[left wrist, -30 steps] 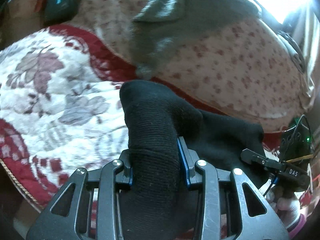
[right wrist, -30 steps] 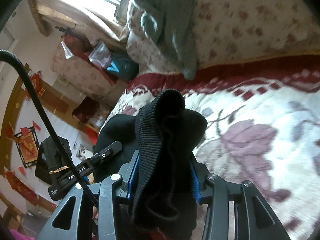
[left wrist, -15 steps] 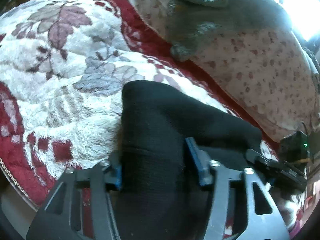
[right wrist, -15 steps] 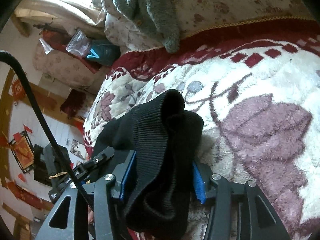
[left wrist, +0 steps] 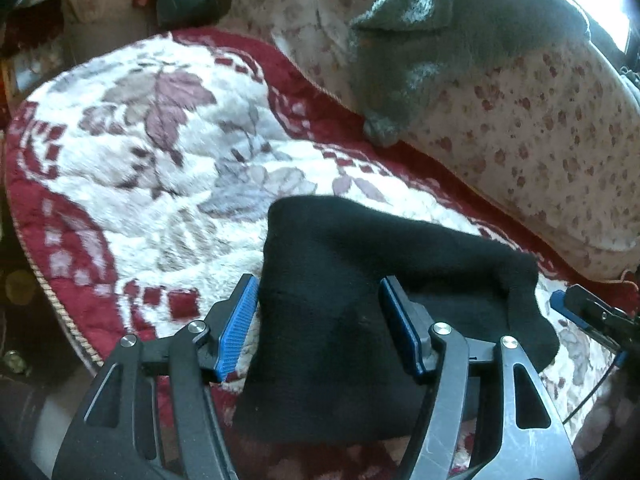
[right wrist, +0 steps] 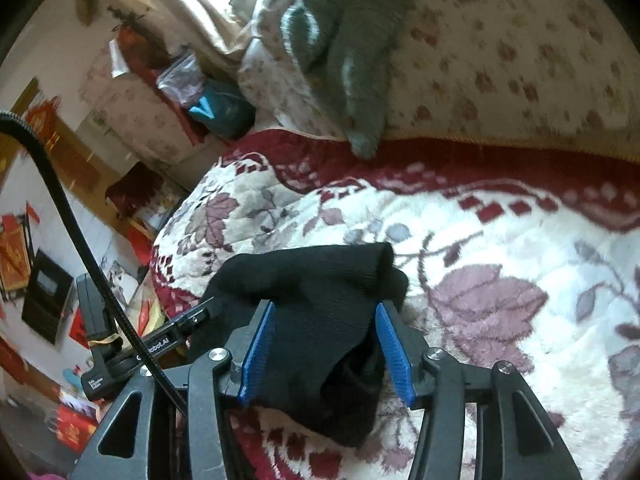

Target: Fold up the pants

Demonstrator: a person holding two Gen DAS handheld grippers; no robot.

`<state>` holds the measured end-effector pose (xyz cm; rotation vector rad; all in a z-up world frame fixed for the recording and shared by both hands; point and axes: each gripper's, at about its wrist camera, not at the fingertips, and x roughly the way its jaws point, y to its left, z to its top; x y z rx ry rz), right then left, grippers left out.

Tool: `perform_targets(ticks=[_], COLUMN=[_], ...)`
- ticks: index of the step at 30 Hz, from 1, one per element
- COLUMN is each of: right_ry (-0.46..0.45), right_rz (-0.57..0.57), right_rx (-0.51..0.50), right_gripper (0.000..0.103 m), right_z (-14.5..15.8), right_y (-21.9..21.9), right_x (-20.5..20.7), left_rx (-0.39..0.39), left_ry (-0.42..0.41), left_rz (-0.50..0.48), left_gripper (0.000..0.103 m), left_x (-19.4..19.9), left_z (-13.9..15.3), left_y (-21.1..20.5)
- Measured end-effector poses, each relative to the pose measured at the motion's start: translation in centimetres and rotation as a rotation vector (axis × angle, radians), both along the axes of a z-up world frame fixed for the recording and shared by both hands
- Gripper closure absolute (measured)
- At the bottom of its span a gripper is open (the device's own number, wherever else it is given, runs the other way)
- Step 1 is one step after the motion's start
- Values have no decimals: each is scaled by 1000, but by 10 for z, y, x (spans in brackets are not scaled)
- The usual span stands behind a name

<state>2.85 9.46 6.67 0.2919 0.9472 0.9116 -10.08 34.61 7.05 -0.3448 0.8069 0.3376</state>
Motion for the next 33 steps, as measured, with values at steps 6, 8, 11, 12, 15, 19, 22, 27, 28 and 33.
perform_targets(ticks=[6,8,11,12,15,19,22,27,28,33], right_ry=[-98,-118,-152,-165,-202,-222,-219,-214,-213,-209], right_rz=[42,51,68,74,84,84,81,78,77,74], right_rx=[-50,-60,-82,-93,-124,-124,-112,-102,-100,-91], right_gripper=[52,52,52,52,51,51,51,50,50,50], right_z=[21,24,27,28,29,31,31,31,32,32], right_y=[17,21,26,28,30,27,25,19,18,15], right_x=[-24,-30,-41,-44,-53,-59,-62,-66,-67,-69], left_rx=[96,112,140,150,165,173,194,205,202,214], left_ry=[-45,-59,-70,-71,-80,-83,-84,-83,-83,-77], left_rz=[1,-4,1,3,6,10,10,20,20,25], left_gripper=[39,39,39,39,39,39,39,39,39,39], left_x=[-18,-24,-31,-33,-39,-45,-50,-56,-57,-62], left_z=[22,27,32,33,39,42,43,46,46,47], left_y=[-24,-32,-41,-44,-50,-57,-64,-70,-71,-76])
